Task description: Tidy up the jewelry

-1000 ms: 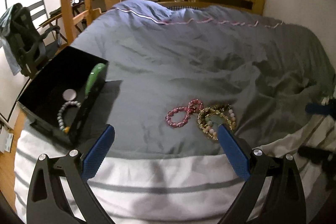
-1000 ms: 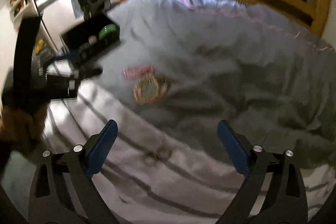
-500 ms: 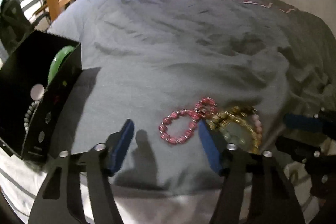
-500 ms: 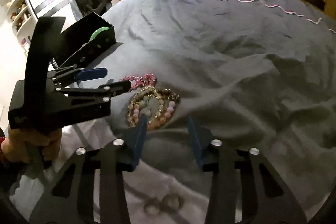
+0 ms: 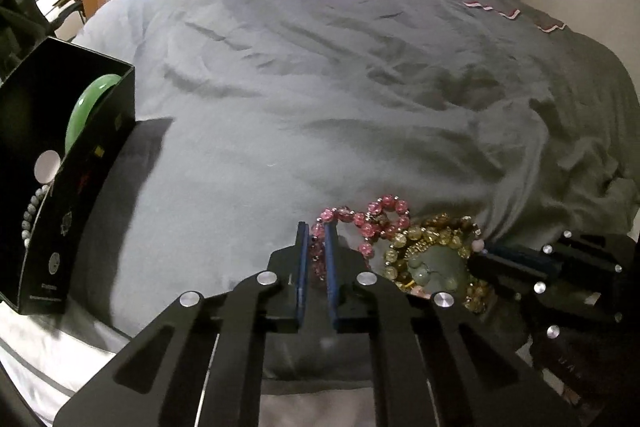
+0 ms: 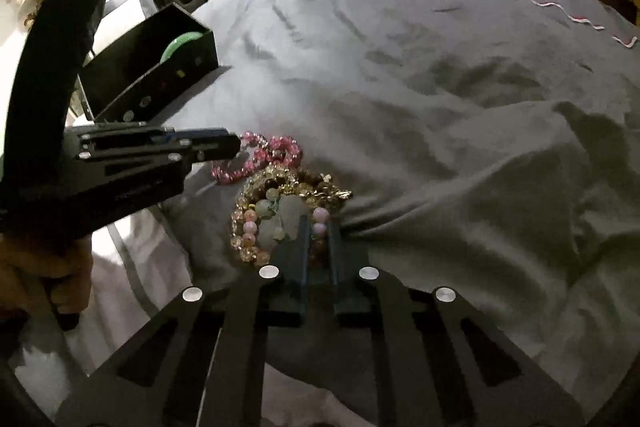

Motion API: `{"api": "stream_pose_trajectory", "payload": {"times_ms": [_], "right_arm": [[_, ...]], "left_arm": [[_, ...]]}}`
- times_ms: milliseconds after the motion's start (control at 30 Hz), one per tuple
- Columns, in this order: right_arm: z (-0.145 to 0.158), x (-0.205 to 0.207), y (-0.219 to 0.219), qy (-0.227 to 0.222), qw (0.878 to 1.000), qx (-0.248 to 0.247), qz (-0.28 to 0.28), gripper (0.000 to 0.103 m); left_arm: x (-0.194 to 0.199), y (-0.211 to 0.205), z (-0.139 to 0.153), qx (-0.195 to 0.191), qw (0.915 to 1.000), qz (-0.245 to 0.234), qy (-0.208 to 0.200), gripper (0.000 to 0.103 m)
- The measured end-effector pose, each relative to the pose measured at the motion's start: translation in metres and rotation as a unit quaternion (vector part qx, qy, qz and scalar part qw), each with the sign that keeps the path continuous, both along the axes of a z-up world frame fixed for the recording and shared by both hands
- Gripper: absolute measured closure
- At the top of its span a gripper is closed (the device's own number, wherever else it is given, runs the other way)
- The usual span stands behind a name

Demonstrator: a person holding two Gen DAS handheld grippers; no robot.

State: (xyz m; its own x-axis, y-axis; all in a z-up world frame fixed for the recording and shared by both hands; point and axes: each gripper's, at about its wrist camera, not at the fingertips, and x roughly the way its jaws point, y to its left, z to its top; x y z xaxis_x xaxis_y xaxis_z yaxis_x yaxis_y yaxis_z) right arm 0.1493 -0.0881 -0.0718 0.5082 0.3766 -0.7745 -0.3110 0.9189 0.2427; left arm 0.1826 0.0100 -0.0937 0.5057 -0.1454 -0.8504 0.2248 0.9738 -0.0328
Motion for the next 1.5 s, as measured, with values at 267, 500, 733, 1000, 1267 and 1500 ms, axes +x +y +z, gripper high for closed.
{"api": "stream_pose_trajectory", "payload": {"times_ms": [267,500,733,1000,1267,1500], "right_arm": [[0.029,-0.008,-0.021,-0.065,0.995,0.053,-0.045,0.094],[0.039,-0.008,-0.028,-0.086,0.992,0.072,-0.056,0.094],[0.052,-0.014,-0.034,-0.115,0.988,0.085,-0.064,0.094],[0.059,-0.016,-0.041,-0.129,0.984,0.099,-0.074,0.094],[0.063,-0.017,-0.045,-0.136,0.981,0.111,-0.077,0.094],[0.075,-0.023,-0.05,-0.153,0.977,0.121,-0.083,0.094]], "left_arm": [[-0.003,0.006,0.009,-0.006,0.9998,0.002,-0.016,0.095],[-0.008,0.008,0.023,-0.022,0.999,0.005,-0.04,0.095],[-0.013,0.004,0.037,-0.025,0.9976,-0.007,-0.064,0.095],[-0.011,0.007,0.035,-0.036,0.9977,-0.004,-0.057,0.095],[-0.011,0.006,0.034,-0.043,0.9975,-0.011,-0.056,0.095],[-0.016,0.004,0.04,-0.075,0.9943,-0.036,-0.067,0.095]]}}
